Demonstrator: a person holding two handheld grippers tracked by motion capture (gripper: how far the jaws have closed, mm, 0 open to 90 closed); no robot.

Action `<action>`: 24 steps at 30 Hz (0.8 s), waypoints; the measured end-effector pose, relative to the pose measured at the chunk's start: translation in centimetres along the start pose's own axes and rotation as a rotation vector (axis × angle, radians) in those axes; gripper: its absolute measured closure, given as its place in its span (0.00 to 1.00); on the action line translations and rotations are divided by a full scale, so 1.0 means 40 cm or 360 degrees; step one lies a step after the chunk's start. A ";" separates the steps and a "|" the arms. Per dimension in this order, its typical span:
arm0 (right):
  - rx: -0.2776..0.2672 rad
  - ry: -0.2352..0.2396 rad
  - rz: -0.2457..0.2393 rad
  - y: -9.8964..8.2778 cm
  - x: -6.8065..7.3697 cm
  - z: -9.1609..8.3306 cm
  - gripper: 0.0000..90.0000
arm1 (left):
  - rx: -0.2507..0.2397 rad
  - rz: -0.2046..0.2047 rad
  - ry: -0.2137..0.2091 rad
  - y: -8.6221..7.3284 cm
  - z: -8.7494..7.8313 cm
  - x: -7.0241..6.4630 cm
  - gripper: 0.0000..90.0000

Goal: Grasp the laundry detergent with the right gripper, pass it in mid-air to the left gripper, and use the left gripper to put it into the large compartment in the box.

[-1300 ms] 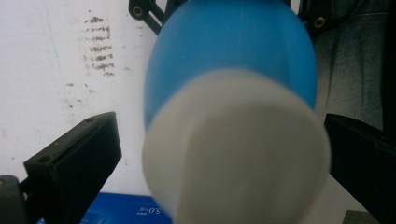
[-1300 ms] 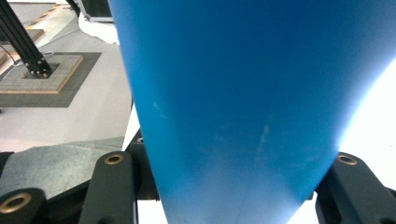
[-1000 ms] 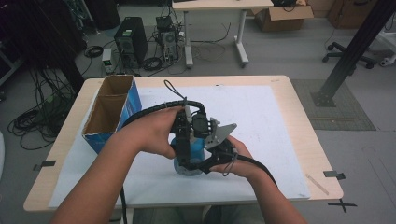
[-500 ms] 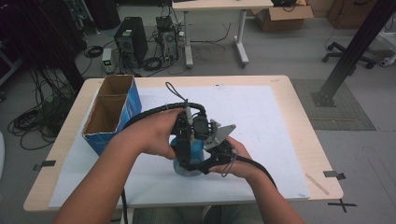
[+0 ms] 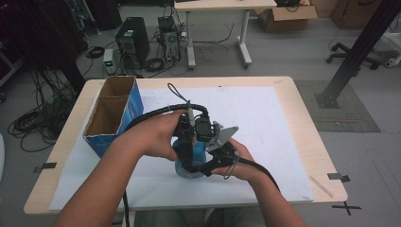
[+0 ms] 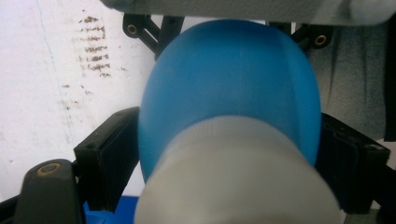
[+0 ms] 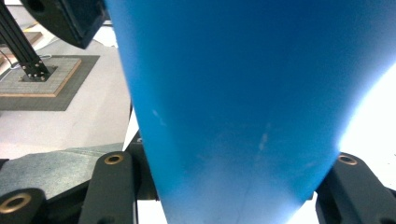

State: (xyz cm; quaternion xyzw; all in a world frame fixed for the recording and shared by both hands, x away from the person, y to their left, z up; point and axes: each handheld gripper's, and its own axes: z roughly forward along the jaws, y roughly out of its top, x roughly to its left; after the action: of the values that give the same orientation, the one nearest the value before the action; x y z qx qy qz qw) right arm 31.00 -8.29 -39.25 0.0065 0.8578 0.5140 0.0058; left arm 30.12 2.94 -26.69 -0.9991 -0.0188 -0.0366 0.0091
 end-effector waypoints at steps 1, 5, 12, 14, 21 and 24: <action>0.0000 0.0000 0.0000 0.000 0.000 0.000 0.49 | 0.0000 0.0001 0.0001 0.000 0.000 0.000 0.19; 0.0001 -0.0010 -0.0018 0.002 -0.001 0.000 0.49 | 0.0009 0.0002 0.0004 0.000 -0.002 -0.001 0.21; -0.0001 -0.0018 -0.0045 0.006 -0.002 -0.001 0.49 | 0.0019 0.0008 0.0018 0.001 0.000 -0.004 0.25; -0.0005 -0.0010 -0.0014 0.007 0.002 -0.002 0.49 | 0.0020 0.0013 0.0012 0.003 0.000 -0.005 0.27; 0.0008 -0.0027 -0.0054 0.005 0.001 -0.002 0.49 | 0.0035 0.0024 0.0010 0.005 0.004 -0.005 0.41; 0.0023 -0.0034 -0.0063 0.004 0.002 0.000 0.49 | 0.0048 0.0020 0.0014 0.007 0.008 -0.006 0.42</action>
State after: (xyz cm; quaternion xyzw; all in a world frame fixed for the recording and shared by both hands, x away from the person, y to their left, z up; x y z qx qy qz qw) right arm 30.92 -8.22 -39.09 -0.0049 0.8612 0.5076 0.0251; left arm 29.92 2.64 -27.02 -0.9988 -0.0131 -0.0407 0.0247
